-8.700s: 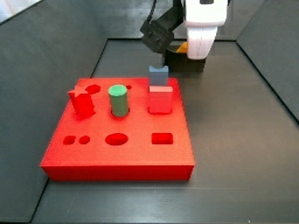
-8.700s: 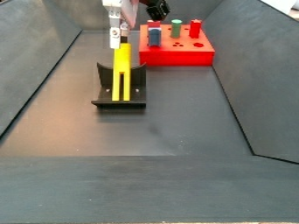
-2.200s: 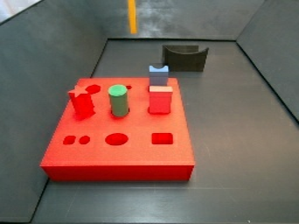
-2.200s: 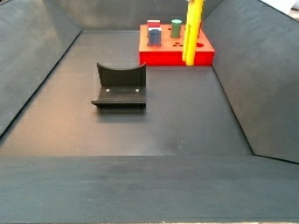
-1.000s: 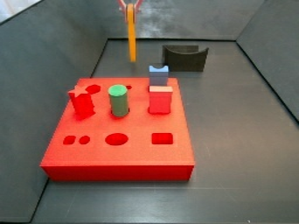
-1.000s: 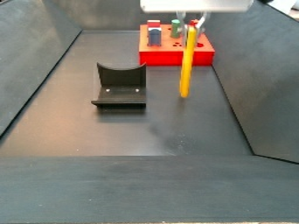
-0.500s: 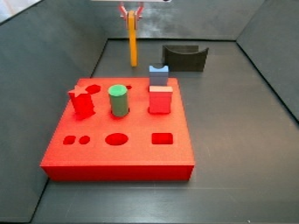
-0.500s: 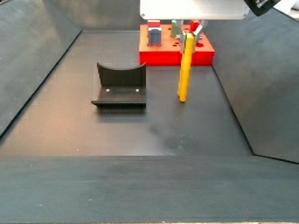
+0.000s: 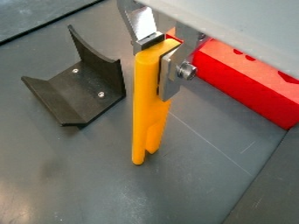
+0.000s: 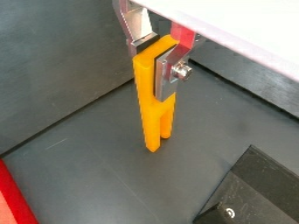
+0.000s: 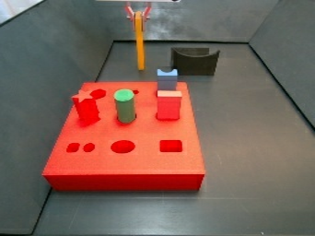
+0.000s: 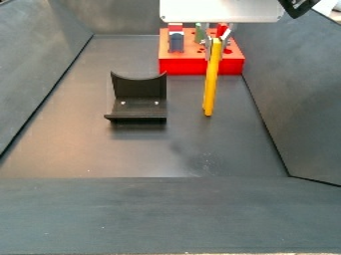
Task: Pick up the square-circle object. Move up. Place the square-circle object on the fixture. Regrasp the square-circle object. Rotate the square-circle object. Move to above the board. Insert the square-circle object.
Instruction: Rotate the square-circle object.
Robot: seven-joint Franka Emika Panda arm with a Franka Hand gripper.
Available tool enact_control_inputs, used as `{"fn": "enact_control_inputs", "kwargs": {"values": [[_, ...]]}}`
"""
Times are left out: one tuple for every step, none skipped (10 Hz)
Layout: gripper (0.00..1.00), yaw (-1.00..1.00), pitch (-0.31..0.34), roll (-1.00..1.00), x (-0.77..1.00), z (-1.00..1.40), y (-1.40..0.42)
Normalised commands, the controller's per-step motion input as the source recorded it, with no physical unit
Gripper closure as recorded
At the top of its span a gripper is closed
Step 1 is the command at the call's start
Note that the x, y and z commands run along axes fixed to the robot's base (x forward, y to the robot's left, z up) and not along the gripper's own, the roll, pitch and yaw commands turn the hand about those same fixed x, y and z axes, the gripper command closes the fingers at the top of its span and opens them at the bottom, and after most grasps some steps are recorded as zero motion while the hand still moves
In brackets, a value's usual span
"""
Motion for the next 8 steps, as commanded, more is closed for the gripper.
{"fn": "enact_control_inputs", "kwargs": {"values": [[1.0,-0.03,-0.02,0.03,-0.01,-0.23,0.02],[0.0,-0.03,-0.02,-0.17,0.0,0.0,0.0],[0.0,-0.03,-0.012,-0.16,0.0,1.0,0.15],[0.0,-0.04,0.009,-0.16,-0.02,1.0,0.15],[0.0,-0.04,0.027,-0.17,-0.03,1.0,0.14],[0.0,-0.05,0.043,-0.17,-0.02,0.8,0.08],[0.0,-0.05,0.061,-0.17,0.0,0.56,0.06],[0.0,-0.05,0.077,-0.17,0.01,0.38,0.05]]}}
